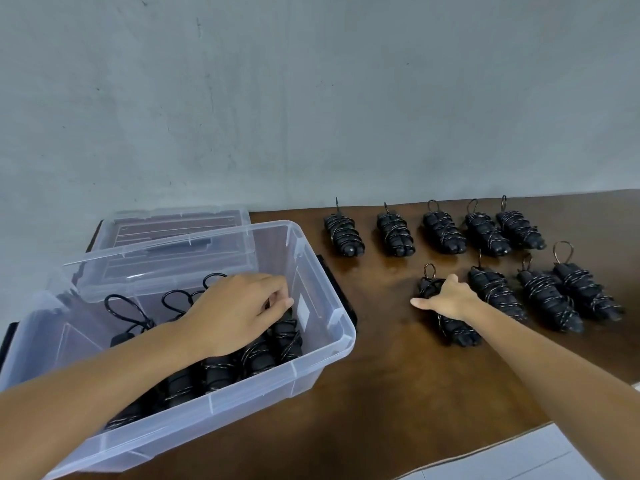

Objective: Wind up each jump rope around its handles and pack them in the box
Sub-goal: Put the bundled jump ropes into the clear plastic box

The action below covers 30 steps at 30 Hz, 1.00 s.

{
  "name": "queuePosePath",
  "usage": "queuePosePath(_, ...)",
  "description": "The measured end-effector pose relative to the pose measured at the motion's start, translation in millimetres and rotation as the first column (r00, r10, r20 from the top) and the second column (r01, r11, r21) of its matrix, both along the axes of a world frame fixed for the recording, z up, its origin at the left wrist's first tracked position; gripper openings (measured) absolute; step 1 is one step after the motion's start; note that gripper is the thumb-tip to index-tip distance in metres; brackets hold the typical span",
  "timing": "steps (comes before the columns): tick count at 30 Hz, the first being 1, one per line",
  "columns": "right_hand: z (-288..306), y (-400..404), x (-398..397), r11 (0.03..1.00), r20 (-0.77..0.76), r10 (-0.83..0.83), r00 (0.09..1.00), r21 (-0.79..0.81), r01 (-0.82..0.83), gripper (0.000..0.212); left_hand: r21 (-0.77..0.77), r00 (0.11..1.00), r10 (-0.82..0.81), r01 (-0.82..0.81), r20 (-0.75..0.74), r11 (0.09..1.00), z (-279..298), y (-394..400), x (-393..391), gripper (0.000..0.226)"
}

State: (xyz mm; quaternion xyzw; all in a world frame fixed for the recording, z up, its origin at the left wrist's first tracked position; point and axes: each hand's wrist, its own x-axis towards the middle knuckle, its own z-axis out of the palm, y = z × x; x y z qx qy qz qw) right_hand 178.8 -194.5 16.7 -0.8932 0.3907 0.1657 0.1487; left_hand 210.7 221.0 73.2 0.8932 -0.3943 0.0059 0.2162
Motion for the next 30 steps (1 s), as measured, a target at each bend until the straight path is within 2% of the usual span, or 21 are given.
queuePosePath(7, -2, 4, 19, 1.0, 0.026, 0.003, 1.0, 0.018, -0.004, 0.097, 0.014, 0.999, 0.005, -0.004, -0.047, 1.0, -8, 2, 7, 0.023)
queuePosePath(11, 16, 19, 50, 0.995, 0.203, 0.07, 0.977, 0.057, -0.083, 0.104, 0.05, 0.997, 0.024, -0.02, -0.068, 0.999, -9, 2, 7, 0.027)
queuePosePath(14, 27, 35, 83, 0.98, 0.37, 0.134, 0.919, 0.091, -0.179, 0.116, 0.081, 0.996, 0.04, -0.033, -0.085, 0.996, -11, 2, 7, 0.035)
queuePosePath(16, 34, 44, 105, 0.97, 0.425, 0.188, 0.885, 0.061, -0.235, 0.115, 0.088, 0.996, 0.042, -0.035, -0.082, 0.996, -12, 3, 8, 0.038)
queuePosePath(21, 49, 71, 159, 0.94, 0.433, 0.28, 0.857, 0.059, -0.337, 0.105, 0.128, 0.997, 0.05, -0.043, -0.055, 0.991, -13, 4, 11, 0.021)
queuePosePath(27, 31, 93, 202, 0.936, 0.345, 0.317, 0.884, 0.036, -0.35, 0.104, 0.104, 0.995, 0.075, -0.068, -0.067, 0.992, -15, 6, 14, 0.032)
queuePosePath(30, 19, 104, 210, 0.938, 0.283, 0.342, 0.896, -0.054, -0.341, 0.106, 0.098, 0.995, 0.078, -0.071, -0.07, 0.993, -16, 6, 14, 0.031)
